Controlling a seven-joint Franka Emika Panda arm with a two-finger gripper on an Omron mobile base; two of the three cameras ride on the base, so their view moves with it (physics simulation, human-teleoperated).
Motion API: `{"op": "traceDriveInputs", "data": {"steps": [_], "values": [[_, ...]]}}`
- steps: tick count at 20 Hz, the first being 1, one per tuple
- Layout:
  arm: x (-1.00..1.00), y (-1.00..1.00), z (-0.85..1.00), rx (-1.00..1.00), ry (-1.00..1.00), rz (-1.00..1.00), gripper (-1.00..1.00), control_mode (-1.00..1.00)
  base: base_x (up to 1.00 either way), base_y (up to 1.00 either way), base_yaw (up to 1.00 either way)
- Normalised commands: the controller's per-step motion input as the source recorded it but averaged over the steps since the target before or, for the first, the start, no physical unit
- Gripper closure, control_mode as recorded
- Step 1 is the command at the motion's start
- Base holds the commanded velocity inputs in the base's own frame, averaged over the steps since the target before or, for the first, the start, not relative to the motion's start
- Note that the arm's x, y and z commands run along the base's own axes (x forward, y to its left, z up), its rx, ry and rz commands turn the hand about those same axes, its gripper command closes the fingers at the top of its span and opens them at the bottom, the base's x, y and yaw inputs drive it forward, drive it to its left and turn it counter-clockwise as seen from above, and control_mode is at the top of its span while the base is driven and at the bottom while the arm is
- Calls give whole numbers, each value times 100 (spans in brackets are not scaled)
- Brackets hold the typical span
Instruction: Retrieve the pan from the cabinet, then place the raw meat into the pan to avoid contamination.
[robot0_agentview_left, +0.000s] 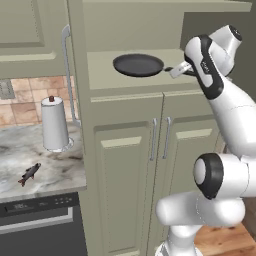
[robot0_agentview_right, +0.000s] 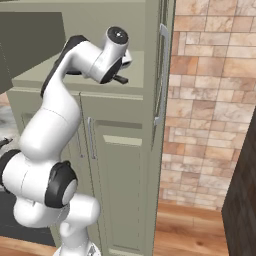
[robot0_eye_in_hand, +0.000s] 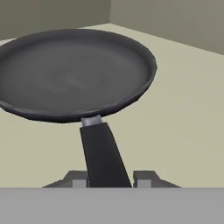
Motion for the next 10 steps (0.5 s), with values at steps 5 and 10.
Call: {"op": "traceDriveInputs", "data": {"steps": [5,10], "values": [[-58,1,2,0,0,5,100,-100,0,0,0],[-56,7,7,0,0,7,100,-100,0,0,0]]}}
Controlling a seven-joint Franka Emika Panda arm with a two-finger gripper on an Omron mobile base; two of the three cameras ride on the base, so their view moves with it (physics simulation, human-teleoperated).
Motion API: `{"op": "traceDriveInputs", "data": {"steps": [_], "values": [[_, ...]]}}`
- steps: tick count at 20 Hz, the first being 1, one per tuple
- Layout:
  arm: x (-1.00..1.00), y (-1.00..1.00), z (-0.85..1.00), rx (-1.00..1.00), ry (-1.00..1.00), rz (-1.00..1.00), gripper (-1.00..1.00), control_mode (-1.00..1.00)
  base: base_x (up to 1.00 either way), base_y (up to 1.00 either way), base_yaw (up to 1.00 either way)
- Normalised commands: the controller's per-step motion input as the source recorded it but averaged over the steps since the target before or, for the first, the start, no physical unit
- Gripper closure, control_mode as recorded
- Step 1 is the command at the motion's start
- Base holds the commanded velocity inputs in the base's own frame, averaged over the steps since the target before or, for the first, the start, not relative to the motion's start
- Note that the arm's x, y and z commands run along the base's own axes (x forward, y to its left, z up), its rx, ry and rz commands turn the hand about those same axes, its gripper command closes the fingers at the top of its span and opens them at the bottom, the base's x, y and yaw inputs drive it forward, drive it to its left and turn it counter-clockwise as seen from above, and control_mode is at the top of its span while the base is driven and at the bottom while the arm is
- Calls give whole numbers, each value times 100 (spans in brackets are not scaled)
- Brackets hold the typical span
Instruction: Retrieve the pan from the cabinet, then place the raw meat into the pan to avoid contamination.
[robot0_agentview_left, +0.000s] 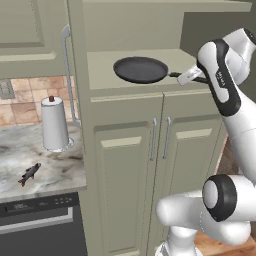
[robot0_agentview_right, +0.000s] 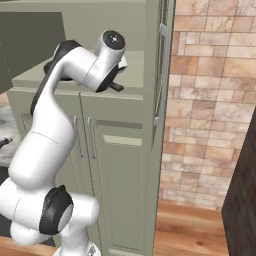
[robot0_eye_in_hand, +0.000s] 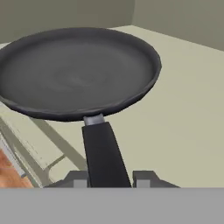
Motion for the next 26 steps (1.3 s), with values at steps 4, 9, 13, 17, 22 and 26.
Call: {"op": "traceDriveInputs", "data": {"steps": [4,9,13,17,22,26], "values": [[-55,11,13,0,2,8,100,-100,0,0,0],[-57,11,14,0,4,8,100,-100,0,0,0],[-67,3,8,0,1,7,100,-100,0,0,0],[-75,0,7,0,0,2,100,-100,0,0,0],[-82,-1,5,0,0,0,100,-100,0,0,0],[-85,0,0,0,0,0,100,-100,0,0,0]]}}
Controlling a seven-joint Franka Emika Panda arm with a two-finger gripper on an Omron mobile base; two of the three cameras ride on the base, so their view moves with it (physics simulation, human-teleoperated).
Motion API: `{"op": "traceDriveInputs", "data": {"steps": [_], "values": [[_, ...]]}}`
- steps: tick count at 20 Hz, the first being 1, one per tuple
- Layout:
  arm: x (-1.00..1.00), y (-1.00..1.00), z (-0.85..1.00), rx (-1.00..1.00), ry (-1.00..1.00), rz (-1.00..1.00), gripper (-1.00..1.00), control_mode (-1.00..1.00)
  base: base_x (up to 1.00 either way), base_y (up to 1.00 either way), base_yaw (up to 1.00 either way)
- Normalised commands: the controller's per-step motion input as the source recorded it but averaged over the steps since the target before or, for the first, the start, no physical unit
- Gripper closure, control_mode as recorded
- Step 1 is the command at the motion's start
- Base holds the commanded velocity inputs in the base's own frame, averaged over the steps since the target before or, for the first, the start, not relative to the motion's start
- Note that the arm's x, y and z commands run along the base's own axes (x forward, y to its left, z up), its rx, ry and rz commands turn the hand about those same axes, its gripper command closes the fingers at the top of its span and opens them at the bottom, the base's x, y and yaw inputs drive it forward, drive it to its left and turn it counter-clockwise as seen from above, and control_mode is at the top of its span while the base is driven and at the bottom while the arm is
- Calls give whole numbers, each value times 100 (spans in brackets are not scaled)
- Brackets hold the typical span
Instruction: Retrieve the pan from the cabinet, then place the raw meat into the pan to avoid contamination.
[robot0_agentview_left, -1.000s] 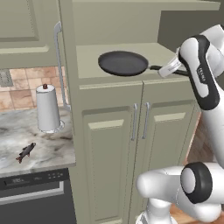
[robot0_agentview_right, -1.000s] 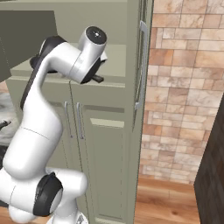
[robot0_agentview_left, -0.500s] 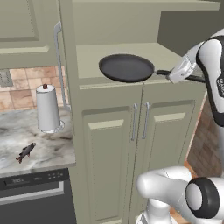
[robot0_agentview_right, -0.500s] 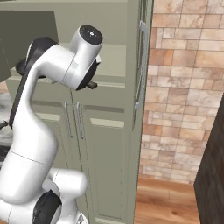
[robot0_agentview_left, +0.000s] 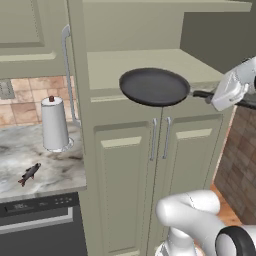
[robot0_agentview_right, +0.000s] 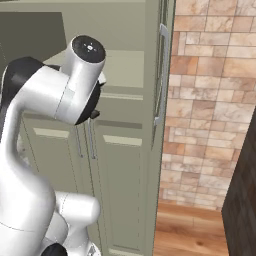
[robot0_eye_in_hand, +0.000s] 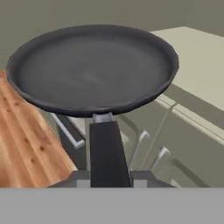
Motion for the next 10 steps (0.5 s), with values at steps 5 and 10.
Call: {"op": "traceDriveInputs", "data": {"steps": [5,10], "values": [[-85,0,-1,0,0,0,100,-100,0,0,0],[-85,0,-7,0,0,0,100,-100,0,0,0]]}}
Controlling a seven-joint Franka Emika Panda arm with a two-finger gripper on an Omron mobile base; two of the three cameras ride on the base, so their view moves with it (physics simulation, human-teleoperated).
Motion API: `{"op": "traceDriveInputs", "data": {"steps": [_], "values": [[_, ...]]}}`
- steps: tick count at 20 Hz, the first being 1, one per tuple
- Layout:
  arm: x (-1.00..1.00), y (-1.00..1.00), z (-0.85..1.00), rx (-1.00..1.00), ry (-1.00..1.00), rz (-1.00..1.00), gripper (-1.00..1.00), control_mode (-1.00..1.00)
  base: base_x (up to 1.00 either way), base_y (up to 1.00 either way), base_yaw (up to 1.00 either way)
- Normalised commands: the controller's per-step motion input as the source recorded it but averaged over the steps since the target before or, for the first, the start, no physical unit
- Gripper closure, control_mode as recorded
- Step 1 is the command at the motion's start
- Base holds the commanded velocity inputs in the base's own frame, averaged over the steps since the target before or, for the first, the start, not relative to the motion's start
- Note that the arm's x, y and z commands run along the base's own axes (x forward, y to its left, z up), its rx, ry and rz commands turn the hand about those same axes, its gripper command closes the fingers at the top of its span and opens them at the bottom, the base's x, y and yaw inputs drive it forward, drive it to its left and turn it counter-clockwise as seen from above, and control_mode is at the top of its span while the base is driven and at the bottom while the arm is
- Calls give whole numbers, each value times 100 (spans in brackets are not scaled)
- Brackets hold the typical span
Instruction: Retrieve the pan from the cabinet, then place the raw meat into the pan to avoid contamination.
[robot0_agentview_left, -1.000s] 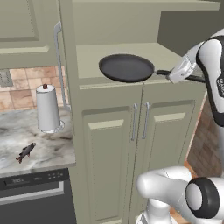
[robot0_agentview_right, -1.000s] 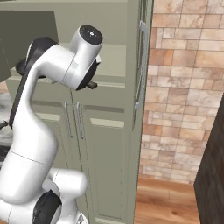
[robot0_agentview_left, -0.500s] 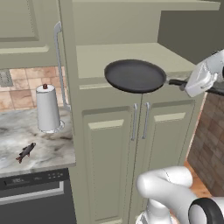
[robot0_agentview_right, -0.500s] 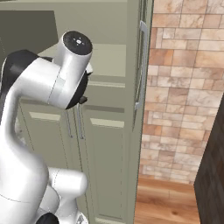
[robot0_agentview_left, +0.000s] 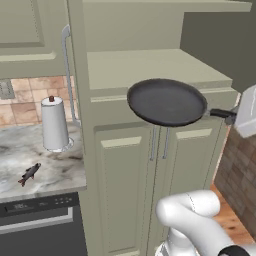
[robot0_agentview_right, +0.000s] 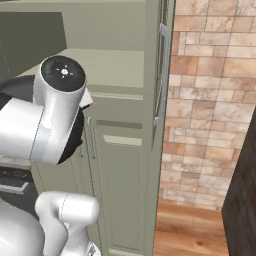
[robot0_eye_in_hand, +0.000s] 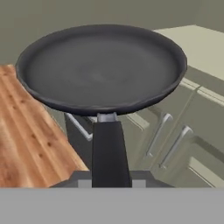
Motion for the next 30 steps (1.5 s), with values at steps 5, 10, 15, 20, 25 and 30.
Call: {"op": "traceDriveInputs", "data": {"steps": [5,10,15,20,25,30], "values": [[-80,-1,-15,-2,1,0,100,-100,0,0,0],[-73,0,-22,-4,3,0,100,-100,0,0,0],[-51,0,-34,-5,4,0,100,-100,0,0,0],[-20,0,-28,-3,3,0,100,-100,0,0,0],[-6,0,-24,-2,1,0,100,-100,0,0,0],[0,-1,-23,-2,0,-2,100,-100,0,0,0]]}}
